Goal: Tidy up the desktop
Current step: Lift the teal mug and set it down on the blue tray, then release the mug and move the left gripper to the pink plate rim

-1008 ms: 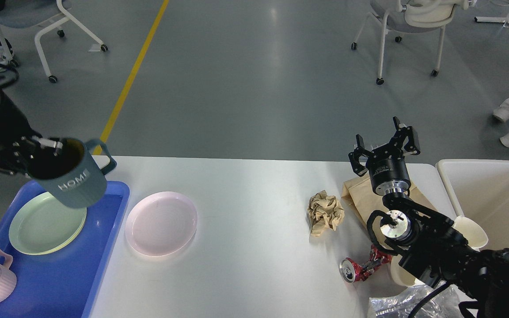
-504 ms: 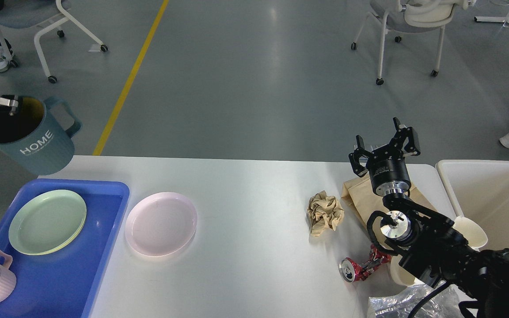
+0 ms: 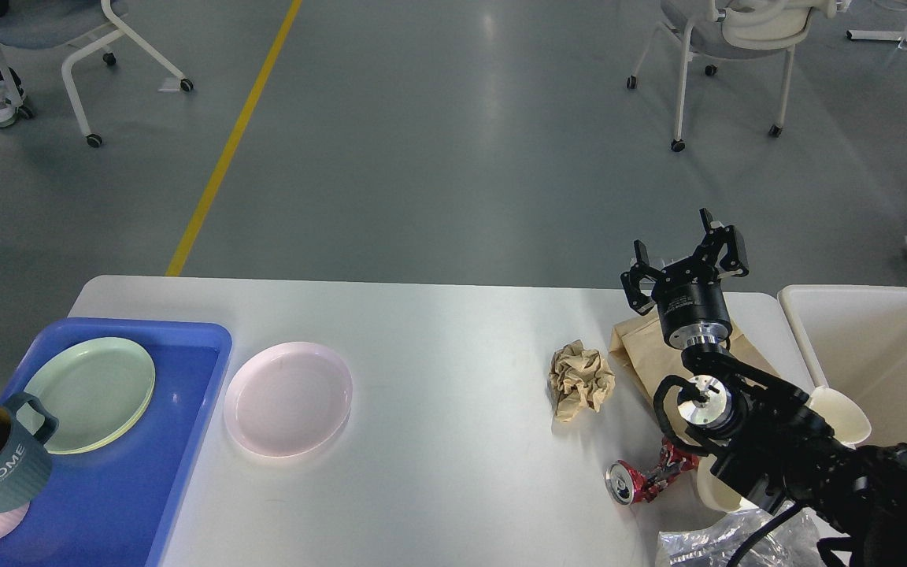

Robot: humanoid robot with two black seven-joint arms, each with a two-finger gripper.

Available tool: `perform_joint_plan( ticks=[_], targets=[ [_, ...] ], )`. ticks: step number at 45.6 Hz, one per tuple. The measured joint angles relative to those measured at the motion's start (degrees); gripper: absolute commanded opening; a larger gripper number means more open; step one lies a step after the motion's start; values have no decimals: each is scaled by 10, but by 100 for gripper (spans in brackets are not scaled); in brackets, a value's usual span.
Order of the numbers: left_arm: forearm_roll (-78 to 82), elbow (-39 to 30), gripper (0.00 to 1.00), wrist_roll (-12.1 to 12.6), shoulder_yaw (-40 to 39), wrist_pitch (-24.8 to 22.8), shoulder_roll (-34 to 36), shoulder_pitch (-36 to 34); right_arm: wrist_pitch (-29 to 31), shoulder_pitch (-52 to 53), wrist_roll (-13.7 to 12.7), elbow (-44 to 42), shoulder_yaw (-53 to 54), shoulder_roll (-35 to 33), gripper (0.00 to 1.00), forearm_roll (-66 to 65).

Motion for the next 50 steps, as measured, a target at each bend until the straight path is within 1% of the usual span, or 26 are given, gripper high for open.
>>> perform_joint_plan(
  ticks=[5,11,13,21,42,50],
  targets=[
    [-1,8,0,-6,-32,36,14,69,0,0,0,0,0,0,100,0],
    [-3,24,0,-10,-78,75,27,137,0,0,0,0,0,0,100,0],
    [-5,28,0,-10,-88,80,29,148,0,0,0,0,0,0,100,0],
    [-10,33,0,-11,-116,88,32,173,0,0,0,0,0,0,100,0],
    [-16,40,0,-15,-184,144,29,241,0,0,0,0,0,0,100,0],
    [-18,40,0,-12,-211,151,27,267,0,0,0,0,0,0,100,0]
  ],
)
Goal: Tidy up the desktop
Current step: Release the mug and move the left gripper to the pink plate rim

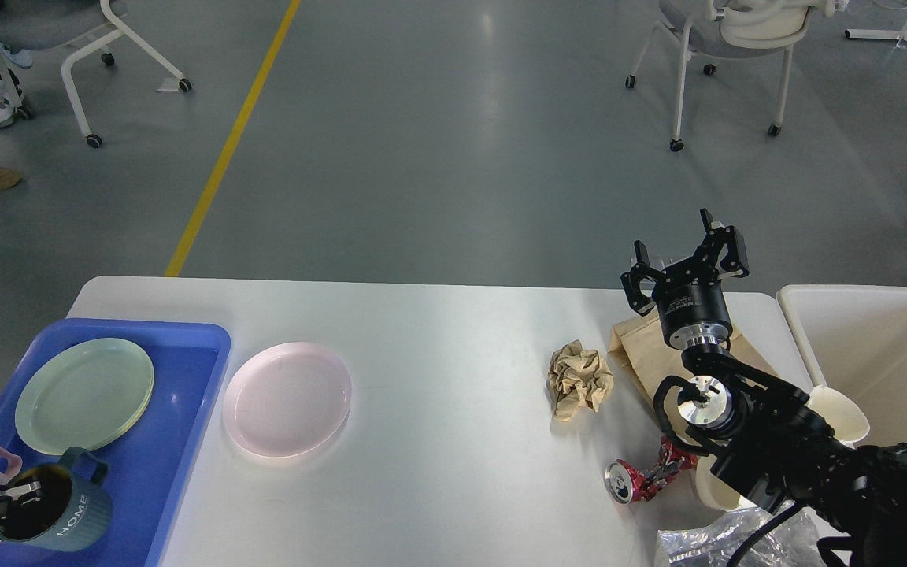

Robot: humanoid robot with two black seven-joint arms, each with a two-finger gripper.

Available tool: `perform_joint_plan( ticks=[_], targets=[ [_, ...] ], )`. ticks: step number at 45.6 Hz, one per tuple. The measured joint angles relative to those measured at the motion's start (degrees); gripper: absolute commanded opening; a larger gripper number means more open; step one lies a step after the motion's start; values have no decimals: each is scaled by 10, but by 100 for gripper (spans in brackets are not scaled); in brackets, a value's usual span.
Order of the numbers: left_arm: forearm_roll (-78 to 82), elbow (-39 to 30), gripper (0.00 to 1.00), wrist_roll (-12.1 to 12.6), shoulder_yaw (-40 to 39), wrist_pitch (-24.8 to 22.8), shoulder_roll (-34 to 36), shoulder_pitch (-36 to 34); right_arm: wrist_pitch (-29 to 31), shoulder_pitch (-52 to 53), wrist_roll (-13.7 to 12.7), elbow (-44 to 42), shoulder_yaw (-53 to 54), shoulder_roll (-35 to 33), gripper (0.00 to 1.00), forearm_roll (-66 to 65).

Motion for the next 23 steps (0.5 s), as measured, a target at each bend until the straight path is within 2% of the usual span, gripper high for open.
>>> perform_joint_plan(
  ticks=[5,10,14,16,18,20,21,23],
  targets=[
    [0,1,3,2,-3,23,-2,7,0,0,0,0,0,0,100,0],
    [0,1,16,3,-4,44,-3,20,0,0,0,0,0,0,100,0],
    [0,1,40,3,-4,48,-4,25,0,0,0,0,0,0,100,0],
    [0,1,48,4,-4,49,-4,25,0,0,0,0,0,0,100,0],
    [0,1,62,4,-4,50,-4,26,0,0,0,0,0,0,100,0],
    [0,1,91,4,-5,50,-4,26,0,0,0,0,0,0,100,0],
    [0,1,100,4,-6,50,-4,26,0,0,0,0,0,0,100,0],
    [0,1,100,5,-7,50,-4,26,0,0,0,0,0,0,100,0]
  ],
)
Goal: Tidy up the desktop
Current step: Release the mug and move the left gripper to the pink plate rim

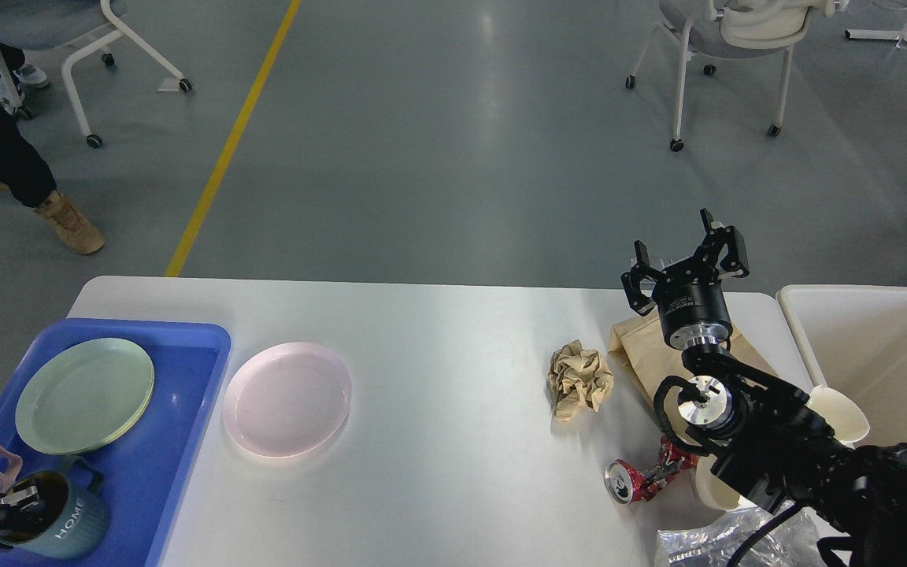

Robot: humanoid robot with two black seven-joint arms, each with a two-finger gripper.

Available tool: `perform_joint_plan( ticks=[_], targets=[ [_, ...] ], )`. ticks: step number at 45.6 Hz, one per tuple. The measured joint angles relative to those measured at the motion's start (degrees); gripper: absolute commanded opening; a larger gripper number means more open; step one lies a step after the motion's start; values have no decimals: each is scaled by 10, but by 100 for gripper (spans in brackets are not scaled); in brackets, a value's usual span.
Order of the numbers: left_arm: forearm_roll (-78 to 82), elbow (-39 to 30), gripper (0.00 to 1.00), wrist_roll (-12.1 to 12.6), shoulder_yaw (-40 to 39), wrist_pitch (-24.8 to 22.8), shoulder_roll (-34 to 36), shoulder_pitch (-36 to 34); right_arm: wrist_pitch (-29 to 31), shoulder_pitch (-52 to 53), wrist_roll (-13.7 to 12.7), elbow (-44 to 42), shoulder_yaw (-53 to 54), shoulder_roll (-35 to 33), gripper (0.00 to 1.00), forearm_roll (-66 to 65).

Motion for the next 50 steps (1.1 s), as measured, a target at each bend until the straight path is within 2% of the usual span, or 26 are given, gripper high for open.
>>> perform_joint_plan(
  ticks=[13,17,21,24,28,32,36,40,44,50],
  targets=[
    [1,-1,100,2,-3,-25,3,-11,0,0,0,0,0,0,100,0],
    [2,-1,100,6,1,-66,11,-38,0,0,0,0,0,0,100,0],
    [9,0,100,19,9,-127,40,-82,0,0,0,0,0,0,100,0],
    [12,0,100,39,11,-179,68,-124,0,0,0,0,0,0,100,0],
    [13,5,100,87,11,-252,97,-201,0,0,0,0,0,0,100,0],
    [8,30,100,146,4,-327,118,-285,0,0,0,0,0,0,100,0],
    [-3,48,100,190,-18,-377,129,-347,0,0,0,0,0,0,100,0],
    [-23,53,99,220,-54,-397,131,-371,0,0,0,0,0,0,100,0],
    [-58,53,99,248,-77,-398,125,-367,0,0,0,0,0,0,100,0],
    [-111,50,99,261,-90,-368,90,-318,0,0,0,0,0,0,100,0]
  ],
)
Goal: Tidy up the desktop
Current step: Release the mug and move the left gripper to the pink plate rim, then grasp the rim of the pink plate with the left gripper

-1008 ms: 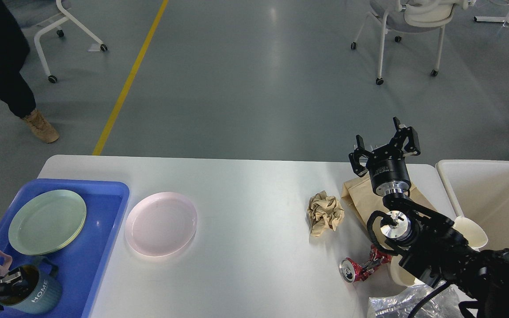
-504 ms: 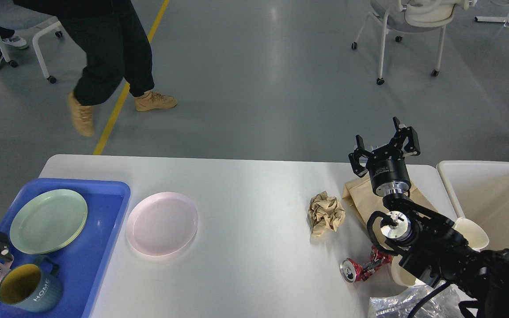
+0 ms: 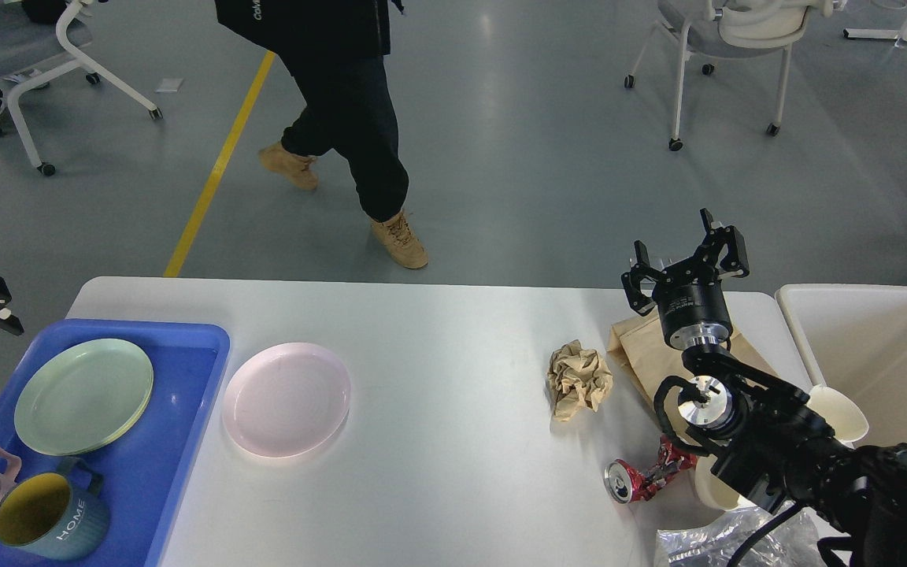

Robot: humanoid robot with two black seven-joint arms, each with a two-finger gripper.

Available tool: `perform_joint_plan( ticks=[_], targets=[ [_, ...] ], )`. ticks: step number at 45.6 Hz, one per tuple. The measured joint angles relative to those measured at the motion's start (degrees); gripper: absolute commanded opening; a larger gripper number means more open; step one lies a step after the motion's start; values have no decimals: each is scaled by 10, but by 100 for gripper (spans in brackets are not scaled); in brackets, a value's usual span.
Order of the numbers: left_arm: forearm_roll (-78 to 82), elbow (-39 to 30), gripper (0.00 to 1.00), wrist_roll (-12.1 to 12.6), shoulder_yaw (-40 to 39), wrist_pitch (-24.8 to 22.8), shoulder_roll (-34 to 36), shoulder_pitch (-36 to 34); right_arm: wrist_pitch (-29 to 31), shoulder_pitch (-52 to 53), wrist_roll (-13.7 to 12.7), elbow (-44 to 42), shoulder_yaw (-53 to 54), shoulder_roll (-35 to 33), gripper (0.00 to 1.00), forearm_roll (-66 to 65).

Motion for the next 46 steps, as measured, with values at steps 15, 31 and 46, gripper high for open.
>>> perform_joint_plan(
  ticks=[15,31,46],
  targets=[
    [-102,-66,98,1,-76,263,-130,170,0,0,0,1,0,0,100,0],
    [-165,-79,97,-4,-168,441,-212,281,0,0,0,1,0,0,100,0],
    [-172,-50,94,-11,-281,574,-283,388,0,0,0,1,0,0,100,0]
  ],
)
